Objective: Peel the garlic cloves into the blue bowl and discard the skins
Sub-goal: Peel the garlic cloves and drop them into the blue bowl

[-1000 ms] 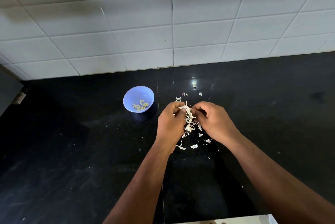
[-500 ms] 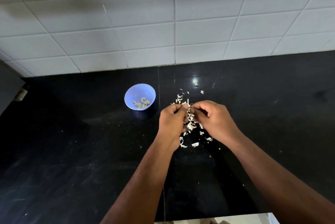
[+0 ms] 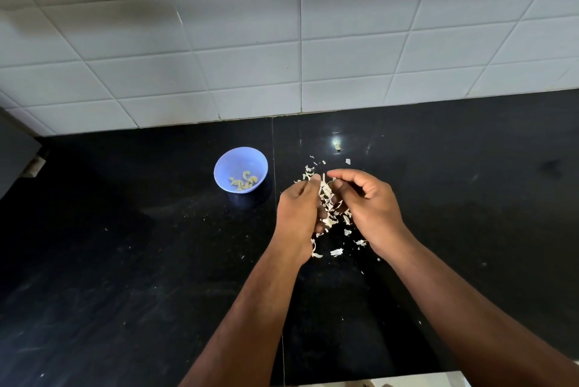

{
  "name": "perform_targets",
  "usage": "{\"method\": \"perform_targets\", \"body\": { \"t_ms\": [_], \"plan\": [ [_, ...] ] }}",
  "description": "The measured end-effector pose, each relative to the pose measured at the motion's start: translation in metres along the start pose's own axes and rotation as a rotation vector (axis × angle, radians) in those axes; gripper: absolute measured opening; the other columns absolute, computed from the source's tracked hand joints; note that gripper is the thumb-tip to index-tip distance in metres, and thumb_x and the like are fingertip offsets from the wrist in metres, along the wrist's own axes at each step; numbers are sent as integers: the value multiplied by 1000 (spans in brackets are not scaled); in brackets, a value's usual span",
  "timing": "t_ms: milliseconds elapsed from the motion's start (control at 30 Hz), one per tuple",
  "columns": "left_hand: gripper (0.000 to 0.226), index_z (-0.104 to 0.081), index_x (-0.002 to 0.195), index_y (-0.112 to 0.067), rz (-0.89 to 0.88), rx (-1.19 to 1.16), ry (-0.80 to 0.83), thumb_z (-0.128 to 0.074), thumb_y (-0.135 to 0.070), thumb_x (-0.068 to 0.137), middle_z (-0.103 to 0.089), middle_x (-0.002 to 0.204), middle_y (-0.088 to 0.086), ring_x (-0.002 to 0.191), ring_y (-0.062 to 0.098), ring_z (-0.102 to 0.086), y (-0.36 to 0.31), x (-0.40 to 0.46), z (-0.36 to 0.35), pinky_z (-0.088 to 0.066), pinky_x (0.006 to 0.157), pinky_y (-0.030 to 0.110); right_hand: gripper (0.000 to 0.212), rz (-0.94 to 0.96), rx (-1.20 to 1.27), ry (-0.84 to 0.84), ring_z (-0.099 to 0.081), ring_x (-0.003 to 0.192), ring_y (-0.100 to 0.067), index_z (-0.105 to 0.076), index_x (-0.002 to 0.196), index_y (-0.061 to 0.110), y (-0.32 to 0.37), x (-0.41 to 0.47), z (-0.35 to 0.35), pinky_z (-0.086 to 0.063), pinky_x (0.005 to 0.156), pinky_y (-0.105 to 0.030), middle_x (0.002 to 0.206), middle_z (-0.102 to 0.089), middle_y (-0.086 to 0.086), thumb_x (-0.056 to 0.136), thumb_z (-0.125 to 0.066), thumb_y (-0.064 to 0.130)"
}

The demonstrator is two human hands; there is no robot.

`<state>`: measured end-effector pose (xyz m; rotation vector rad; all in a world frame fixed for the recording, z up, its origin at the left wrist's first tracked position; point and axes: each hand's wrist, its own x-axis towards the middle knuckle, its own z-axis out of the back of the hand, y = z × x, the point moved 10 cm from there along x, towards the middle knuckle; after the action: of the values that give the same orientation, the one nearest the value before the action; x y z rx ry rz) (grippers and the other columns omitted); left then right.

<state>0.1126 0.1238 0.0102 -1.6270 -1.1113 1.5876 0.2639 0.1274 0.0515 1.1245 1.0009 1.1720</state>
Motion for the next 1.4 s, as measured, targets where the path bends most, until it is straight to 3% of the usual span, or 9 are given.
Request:
{"method": "perform_targets", "body": {
  "t_ms": [167, 333, 467, 700, 967, 1100, 1267, 1333, 1400],
  "plan": [
    [12, -74, 106, -15, -114, 30, 59, -66, -25, 104, -71, 89, 1, 72, 10, -62, -12, -2, -3, -46, 49, 27, 12, -77, 190, -26, -75, 98, -24, -80, 106, 18, -2, 2, 2, -61, 95, -37, 101, -80, -3, 95, -76, 15],
    [10, -77, 100, -12, -129, -4, 93, -71, -20, 100, -70, 82, 2, 74, 12, -62, -15, -2, -6, -45, 48, 27, 15, -109, 269, -12, -71, 84, -6, -81, 108, 16, -4, 3, 2, -54, 82, -26, 90, -79, 4, 96, -74, 11],
    [10, -76, 98, -11, -163, 8, 43, -69, -17, 101, -65, 77, 5, 69, 16, -57, -18, -2, -3, -44, 47, 26, 12, -98, 245, -12, -70, 82, -5, -81, 105, 15, -3, 2, 1, -54, 76, -21, 92, -79, 2, 96, -73, 11],
    [10, -73, 97, -10, -196, -123, 64, -66, -14, 104, -70, 81, 2, 67, 9, -59, -19, -8, -9, -36, 45, 21, 16, -484, 681, 105, -57, 64, -5, -78, 102, 14, -26, -8, -34, -44, 54, -18, 78, -68, 4, 102, -62, 13],
    [15, -65, 90, -9, -144, -120, -12, -57, -6, 102, -63, 67, -3, 57, 7, -55, -21, -5, -2, -38, 45, 22, 15, -622, 824, 106, -65, 62, -8, -73, 110, 12, -35, -9, -43, -50, 53, -19, 82, -72, 0, 103, -60, 12],
    [23, -55, 73, -16, -65, -24, -46, -49, -11, 94, -52, 63, -3, 59, 11, -48, -15, -1, 11, -33, 47, 27, 15, -559, 785, 90, -69, 71, -10, -71, 111, 10, -34, -5, -34, -53, 55, -19, 95, -76, -5, 103, -59, 10],
    [32, -52, 74, -12, -96, 299, -78, -56, -30, 100, -46, 69, 7, 65, 23, -42, -10, 4, 23, -30, 49, 31, 17, -409, 696, 75, -66, 72, -10, -73, 114, 7, -21, 0, -24, -57, 63, -20, 87, -71, -4, 102, -62, 7],
    [46, -53, 76, -3, -121, 353, -76, -62, -40, 102, -51, 69, 8, 63, 22, -42, -7, 5, 27, -33, 52, 35, 19, -363, 656, 83, -65, 73, -10, -74, 117, 6, -18, 1, -21, -57, 66, -21, 83, -69, -2, 101, -63, 6],
    [30, -67, 89, -10, -130, 369, -64, -61, -35, 105, -67, 81, 4, 66, 18, -53, -8, 3, 27, -42, 55, 34, 20, -334, 594, 94, -65, 74, -10, -75, 116, 7, -17, 1, -20, -57, 67, -22, 81, -69, -2, 100, -64, 5]
  ]
}}
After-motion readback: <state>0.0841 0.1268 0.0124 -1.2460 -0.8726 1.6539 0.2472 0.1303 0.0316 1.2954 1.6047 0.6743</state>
